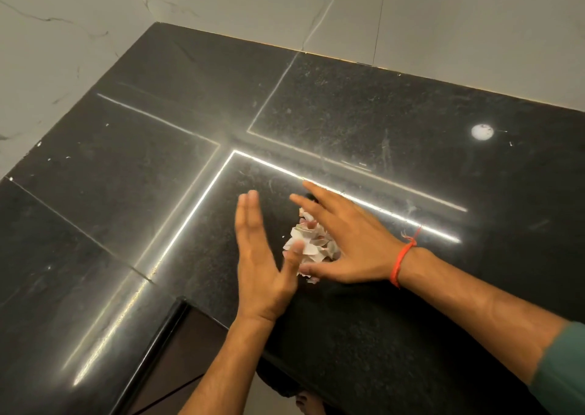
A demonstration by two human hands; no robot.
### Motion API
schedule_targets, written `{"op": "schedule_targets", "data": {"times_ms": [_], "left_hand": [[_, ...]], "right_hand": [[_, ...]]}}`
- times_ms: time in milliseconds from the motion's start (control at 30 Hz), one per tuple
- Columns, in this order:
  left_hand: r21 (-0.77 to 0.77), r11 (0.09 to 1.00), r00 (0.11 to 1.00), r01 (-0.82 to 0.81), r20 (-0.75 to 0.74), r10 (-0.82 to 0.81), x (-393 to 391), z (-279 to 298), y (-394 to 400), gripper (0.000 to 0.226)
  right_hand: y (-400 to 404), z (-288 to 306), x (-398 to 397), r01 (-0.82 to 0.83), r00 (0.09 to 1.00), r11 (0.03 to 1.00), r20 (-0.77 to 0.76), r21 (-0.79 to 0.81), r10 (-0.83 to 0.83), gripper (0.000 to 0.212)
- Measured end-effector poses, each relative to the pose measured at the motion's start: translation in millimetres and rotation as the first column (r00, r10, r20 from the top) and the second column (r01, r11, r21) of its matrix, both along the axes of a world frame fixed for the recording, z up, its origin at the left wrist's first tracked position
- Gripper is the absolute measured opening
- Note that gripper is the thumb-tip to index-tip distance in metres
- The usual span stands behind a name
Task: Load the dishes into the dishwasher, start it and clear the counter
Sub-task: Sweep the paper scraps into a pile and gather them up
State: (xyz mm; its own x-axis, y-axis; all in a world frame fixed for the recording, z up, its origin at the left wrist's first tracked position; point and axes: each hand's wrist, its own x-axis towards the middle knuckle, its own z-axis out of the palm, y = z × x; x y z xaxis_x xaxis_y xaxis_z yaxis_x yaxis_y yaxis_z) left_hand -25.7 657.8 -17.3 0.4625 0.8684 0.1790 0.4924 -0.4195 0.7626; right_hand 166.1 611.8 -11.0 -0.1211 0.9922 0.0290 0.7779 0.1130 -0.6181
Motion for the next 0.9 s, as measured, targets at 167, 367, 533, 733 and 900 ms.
{"op": "schedule_targets", "data": {"times_ms": [167, 367, 533, 733, 900], "left_hand": [[-0.067, 0.995, 0.995, -0.075, 0.058, 0.079, 3, 3, 1, 0.087], [-0.045, 0.996, 0.997, -0.078, -0.018, 0.077, 1, -1, 3, 0.081], [-0.024, 0.998, 0.997, -0.063, -0.038, 0.062, 2, -1, 2, 0.076], [-0.029, 0.996, 0.994, -0.079, -0.072, 0.077, 1, -4, 2, 0.067], [0.007, 0.997, 0.986, -0.078, -0.149, 0.078, 3, -7, 1, 0.069]], "right_hand": [[1, -7, -25, -0.057, 0.968, 0.998, 0.247, -0.001, 0.055, 0.11], [6, -17, -30, -0.047, 0.967, 0.993, 0.254, 0.107, 0.019, 0.055], [13, -18, -28, -0.035, 0.987, 0.985, 0.162, 0.17, 0.007, 0.044], [31, -25, -30, 0.102, 0.994, 0.973, 0.001, 0.209, -0.105, 0.042], [47, -13, -13, 0.348, 0.835, 0.937, -0.469, 0.041, -0.289, 0.025]]}}
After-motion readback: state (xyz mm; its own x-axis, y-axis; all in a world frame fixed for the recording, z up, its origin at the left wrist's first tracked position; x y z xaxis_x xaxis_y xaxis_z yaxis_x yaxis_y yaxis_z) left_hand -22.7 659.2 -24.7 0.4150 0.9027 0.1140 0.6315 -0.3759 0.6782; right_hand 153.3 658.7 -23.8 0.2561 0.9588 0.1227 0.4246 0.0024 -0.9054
